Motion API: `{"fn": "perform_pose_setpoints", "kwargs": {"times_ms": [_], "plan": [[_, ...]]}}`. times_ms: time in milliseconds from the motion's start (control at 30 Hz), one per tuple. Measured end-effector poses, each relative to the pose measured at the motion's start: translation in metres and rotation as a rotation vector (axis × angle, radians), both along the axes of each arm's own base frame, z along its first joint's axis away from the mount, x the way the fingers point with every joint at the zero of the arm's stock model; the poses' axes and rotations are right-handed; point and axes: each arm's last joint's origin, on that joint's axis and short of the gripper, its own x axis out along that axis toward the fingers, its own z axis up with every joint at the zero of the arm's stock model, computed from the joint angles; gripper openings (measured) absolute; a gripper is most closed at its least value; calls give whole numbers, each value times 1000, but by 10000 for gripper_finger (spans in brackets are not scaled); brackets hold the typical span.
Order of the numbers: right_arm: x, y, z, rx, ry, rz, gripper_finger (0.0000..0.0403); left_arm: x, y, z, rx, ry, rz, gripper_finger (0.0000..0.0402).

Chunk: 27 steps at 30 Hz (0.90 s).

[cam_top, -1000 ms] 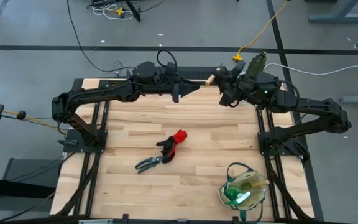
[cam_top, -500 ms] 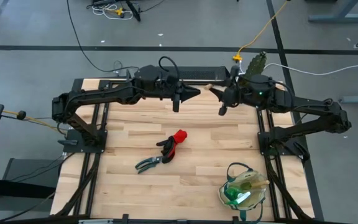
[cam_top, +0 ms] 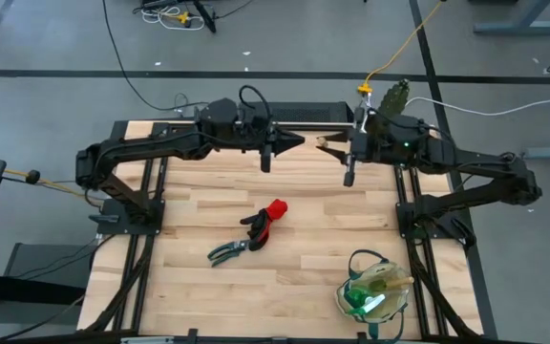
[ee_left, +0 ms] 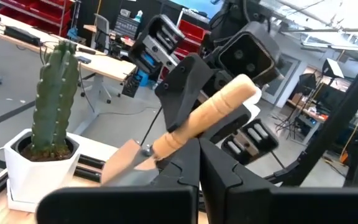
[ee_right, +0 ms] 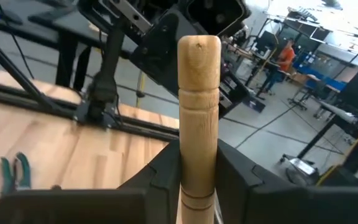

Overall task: Pick & Place Garden tools in Gardening bag
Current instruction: Put the light brown trowel into the gardening tool bag

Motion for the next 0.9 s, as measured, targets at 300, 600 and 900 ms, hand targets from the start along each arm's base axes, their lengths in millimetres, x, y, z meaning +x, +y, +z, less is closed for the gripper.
{"fn": "perform_pose_setpoints", "kwargs": {"times_ms": [300,600,900], "plan": [[-28,14,16,91,-89,52,82,-24,-16,17,62,36,-12,4],[-68,29,28,193,-137,167,73,-42,-43,33,148,21,-21,2],[-102,36,25,297,-85,187,56,-62,-61,41,188,54,17,2]]}}
